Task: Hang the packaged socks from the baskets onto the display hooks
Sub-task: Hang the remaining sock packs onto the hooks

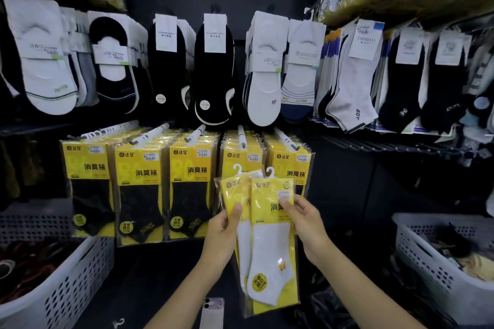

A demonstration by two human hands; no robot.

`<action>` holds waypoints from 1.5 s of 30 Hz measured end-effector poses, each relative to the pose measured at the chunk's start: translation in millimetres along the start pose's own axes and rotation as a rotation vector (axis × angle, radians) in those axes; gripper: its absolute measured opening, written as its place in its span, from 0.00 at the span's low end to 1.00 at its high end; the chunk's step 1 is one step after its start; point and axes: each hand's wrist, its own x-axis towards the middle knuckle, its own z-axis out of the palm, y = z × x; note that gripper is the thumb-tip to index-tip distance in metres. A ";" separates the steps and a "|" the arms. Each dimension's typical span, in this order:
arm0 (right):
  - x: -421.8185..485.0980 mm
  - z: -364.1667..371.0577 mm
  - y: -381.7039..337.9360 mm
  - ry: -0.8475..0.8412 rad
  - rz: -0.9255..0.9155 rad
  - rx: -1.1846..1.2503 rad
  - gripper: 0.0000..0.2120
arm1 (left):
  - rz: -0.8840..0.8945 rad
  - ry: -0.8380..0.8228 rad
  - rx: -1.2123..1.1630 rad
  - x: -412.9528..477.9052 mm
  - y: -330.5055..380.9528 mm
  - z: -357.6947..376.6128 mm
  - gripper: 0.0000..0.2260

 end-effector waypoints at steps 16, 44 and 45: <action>74.1 -35.7 -30.5 0.226 -0.083 -0.231 0.10 | 0.020 0.090 0.084 17.6 -3.6 -23.3 0.12; 33.5 -32.5 -10.8 0.332 -0.126 0.086 0.04 | -0.058 -0.207 0.199 40.1 8.1 69.0 0.18; 38.0 -35.7 -13.8 0.366 -0.138 0.076 0.04 | -0.068 -0.222 0.192 41.1 9.8 72.5 0.20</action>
